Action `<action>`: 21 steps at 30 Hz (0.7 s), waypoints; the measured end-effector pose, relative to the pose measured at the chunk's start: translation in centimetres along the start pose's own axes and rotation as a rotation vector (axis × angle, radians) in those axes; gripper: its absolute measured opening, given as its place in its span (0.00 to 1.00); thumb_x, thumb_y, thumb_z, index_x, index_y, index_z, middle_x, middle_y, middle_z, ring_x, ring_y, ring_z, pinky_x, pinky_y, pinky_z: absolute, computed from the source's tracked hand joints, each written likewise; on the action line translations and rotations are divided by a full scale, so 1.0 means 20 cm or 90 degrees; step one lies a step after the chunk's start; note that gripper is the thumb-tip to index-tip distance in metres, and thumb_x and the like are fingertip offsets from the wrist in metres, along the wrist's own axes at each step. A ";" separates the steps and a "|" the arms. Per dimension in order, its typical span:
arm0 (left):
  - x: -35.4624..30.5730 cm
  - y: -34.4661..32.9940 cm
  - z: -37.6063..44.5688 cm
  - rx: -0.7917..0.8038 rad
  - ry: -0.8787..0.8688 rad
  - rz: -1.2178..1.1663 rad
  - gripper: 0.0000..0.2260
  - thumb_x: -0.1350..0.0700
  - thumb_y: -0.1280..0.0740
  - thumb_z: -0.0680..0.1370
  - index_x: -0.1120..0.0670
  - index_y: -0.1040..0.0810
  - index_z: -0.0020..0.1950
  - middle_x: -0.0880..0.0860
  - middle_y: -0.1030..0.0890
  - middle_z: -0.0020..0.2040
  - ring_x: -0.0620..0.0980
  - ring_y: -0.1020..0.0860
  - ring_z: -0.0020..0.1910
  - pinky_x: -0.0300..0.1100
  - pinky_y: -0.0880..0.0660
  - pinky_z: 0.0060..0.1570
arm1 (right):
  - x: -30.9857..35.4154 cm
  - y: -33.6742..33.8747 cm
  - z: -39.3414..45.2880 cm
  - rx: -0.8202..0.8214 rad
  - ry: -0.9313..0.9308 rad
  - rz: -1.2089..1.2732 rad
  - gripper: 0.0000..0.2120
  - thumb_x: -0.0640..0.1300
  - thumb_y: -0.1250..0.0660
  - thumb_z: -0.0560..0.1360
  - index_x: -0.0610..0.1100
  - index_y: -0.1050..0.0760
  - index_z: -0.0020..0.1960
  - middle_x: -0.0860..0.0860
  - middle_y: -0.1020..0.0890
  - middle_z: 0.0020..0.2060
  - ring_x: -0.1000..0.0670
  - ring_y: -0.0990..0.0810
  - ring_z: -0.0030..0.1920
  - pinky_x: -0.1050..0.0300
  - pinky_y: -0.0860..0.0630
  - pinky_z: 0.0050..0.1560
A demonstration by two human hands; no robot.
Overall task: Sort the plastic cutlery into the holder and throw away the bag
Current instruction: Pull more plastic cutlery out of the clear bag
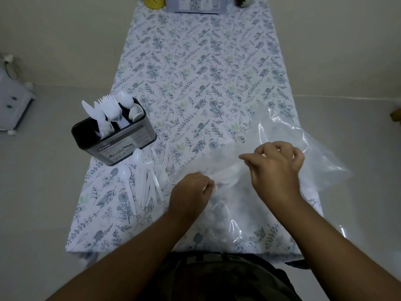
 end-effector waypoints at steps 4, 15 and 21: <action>0.02 -0.01 0.01 0.042 0.029 0.001 0.05 0.54 0.31 0.78 0.53 0.18 0.44 0.48 0.20 0.40 0.46 0.23 0.39 0.44 0.22 0.38 | 0.00 -0.05 0.01 0.004 -0.018 0.017 0.12 0.41 0.22 0.71 0.55 0.13 0.50 0.51 0.18 0.48 0.40 0.26 0.57 0.43 0.39 0.61; 0.02 -0.03 0.19 0.138 0.087 -0.078 0.09 0.52 0.27 0.75 0.53 0.15 0.53 0.50 0.14 0.45 0.48 0.18 0.45 0.46 0.20 0.48 | 0.38 -0.36 -0.41 0.342 0.077 0.058 0.24 0.72 0.34 0.65 0.54 0.23 0.47 0.54 0.24 0.43 0.48 0.25 0.48 0.50 0.28 0.46; 0.01 0.22 0.11 -0.045 0.051 -0.191 0.02 0.57 0.29 0.75 0.54 0.18 0.45 0.49 0.19 0.36 0.46 0.22 0.35 0.42 0.23 0.36 | 0.29 -0.46 -0.37 0.380 -0.041 0.209 0.08 0.50 0.30 0.72 0.49 0.19 0.50 0.52 0.24 0.52 0.47 0.27 0.58 0.53 0.26 0.47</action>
Point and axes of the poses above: each hand's wrist, its own z-axis towards the middle knuckle, its own y-axis out of the back of the hand, x = y × z, the point moved 9 cm from there along z, towards the middle knuckle
